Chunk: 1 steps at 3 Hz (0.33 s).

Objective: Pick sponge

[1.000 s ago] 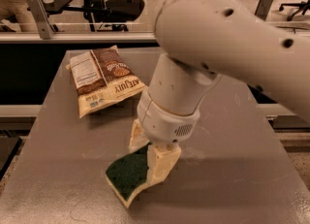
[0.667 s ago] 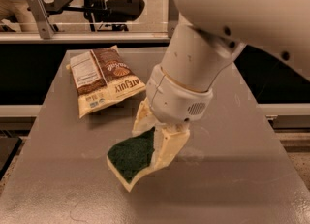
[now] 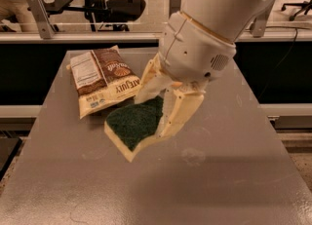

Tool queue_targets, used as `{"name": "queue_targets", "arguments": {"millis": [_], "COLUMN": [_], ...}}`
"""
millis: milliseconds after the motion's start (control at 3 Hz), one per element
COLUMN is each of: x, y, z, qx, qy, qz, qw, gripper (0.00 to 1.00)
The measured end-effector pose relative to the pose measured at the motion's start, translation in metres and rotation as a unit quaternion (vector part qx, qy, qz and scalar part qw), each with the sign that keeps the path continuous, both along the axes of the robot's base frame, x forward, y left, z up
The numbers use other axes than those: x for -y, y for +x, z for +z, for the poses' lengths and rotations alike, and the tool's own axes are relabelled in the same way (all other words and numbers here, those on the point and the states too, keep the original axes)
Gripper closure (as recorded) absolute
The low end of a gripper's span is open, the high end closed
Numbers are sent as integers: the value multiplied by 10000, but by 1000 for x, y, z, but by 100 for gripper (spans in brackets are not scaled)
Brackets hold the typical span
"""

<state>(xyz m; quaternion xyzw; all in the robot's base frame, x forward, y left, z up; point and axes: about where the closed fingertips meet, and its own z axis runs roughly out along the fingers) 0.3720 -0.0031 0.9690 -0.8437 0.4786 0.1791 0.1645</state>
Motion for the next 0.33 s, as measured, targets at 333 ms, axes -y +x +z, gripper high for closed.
{"name": "queue_targets", "arguments": {"millis": [333], "x": [-4], "y": [3], "z": [4], "qx": [112], "qy": [63], "qz": [-38], "qw": [9999], "gripper": [100]}}
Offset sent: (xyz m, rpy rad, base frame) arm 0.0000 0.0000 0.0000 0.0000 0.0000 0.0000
